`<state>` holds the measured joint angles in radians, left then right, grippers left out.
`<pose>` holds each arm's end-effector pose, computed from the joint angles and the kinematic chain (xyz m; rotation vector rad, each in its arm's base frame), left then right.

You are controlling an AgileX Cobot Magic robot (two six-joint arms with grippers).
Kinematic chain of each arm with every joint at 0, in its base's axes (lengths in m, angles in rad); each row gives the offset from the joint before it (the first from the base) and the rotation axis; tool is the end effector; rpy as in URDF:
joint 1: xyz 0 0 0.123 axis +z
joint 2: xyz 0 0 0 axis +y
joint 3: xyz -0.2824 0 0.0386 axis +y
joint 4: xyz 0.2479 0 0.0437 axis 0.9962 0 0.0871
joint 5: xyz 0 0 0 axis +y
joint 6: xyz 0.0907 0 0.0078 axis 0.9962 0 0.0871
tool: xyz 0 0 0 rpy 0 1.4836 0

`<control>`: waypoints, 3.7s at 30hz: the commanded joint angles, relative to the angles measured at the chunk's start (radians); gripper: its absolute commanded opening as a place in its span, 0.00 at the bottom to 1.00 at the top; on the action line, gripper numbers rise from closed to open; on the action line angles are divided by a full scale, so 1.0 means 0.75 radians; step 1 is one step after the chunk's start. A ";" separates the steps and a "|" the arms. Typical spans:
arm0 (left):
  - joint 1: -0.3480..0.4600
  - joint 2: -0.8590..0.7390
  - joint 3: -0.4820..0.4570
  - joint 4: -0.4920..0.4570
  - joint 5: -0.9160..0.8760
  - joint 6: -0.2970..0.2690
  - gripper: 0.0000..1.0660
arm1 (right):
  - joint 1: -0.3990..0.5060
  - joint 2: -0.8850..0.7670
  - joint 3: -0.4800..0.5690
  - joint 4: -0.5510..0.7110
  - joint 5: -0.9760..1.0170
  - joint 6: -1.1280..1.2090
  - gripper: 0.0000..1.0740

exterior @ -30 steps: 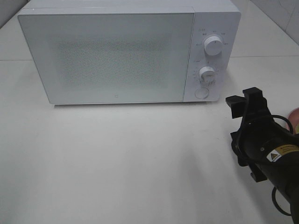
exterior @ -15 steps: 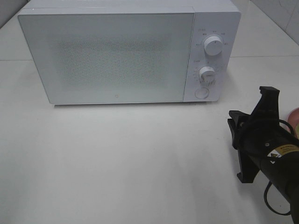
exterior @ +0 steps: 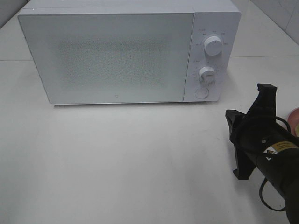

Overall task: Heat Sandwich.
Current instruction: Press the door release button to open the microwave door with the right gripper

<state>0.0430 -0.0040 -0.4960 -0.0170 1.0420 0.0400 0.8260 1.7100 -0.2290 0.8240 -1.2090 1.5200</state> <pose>-0.0042 -0.0015 0.2776 -0.0024 2.0256 0.0322 0.1854 0.1090 0.1327 1.4292 1.3717 1.1668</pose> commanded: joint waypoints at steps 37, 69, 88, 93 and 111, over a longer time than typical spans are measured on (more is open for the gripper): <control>0.000 -0.039 0.001 0.000 -0.008 -0.005 0.93 | -0.508 0.315 -0.532 -0.535 0.455 -0.161 0.01; 0.000 -0.039 0.001 0.000 -0.008 -0.005 0.93 | -0.607 0.476 -0.812 -0.525 0.347 -0.225 0.00; 0.000 -0.039 0.001 0.000 -0.008 -0.005 0.93 | -0.607 0.536 -0.923 -0.577 0.116 -0.197 0.00; 0.000 -0.039 0.001 0.000 -0.008 -0.005 0.93 | -0.607 0.565 -0.961 -0.608 0.087 -0.153 0.00; 0.000 -0.039 0.001 0.000 -0.008 -0.005 0.93 | -0.607 0.549 -0.957 -0.611 0.191 -0.179 0.01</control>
<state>0.0430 -0.0040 -0.4960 -0.0170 1.0420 0.0400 0.3990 2.1410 -0.8410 0.4160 -0.8470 1.4090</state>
